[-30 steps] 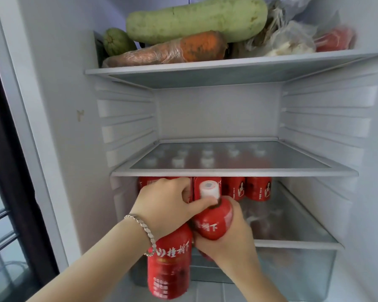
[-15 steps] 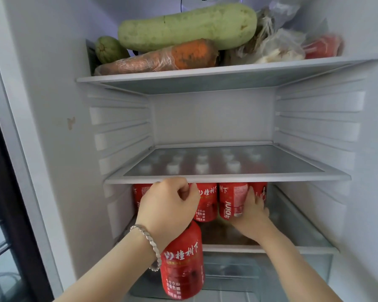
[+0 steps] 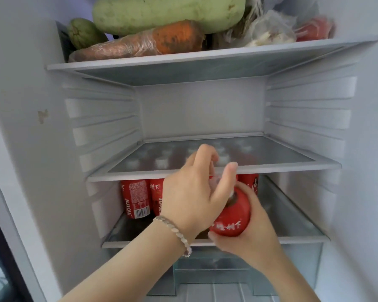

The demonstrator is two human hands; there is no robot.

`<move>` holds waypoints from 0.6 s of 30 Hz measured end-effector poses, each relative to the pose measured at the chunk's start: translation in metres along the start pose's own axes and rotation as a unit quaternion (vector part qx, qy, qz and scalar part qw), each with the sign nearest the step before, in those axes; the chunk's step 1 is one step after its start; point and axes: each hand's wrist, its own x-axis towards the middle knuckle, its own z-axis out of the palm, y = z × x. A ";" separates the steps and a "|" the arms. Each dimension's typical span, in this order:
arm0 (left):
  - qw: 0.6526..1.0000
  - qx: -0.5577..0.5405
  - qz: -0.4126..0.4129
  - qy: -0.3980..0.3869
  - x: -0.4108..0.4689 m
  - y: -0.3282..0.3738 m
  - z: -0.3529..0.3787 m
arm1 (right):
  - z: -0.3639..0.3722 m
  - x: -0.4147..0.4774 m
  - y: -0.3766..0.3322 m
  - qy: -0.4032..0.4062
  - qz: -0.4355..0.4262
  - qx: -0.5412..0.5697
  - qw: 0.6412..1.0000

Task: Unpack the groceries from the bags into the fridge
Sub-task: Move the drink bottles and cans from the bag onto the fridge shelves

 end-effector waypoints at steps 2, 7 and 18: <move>0.999 0.019 0.040 0.000 -0.011 -0.005 0.004 | -0.011 -0.001 0.010 0.091 0.028 0.006 0.995; 0.983 0.124 0.112 -0.077 -0.035 -0.038 0.040 | -0.028 0.000 0.019 0.173 0.055 0.011 0.983; 0.918 0.286 0.083 -0.264 -0.031 -0.064 0.081 | -0.032 0.012 0.028 0.233 0.106 -0.018 0.967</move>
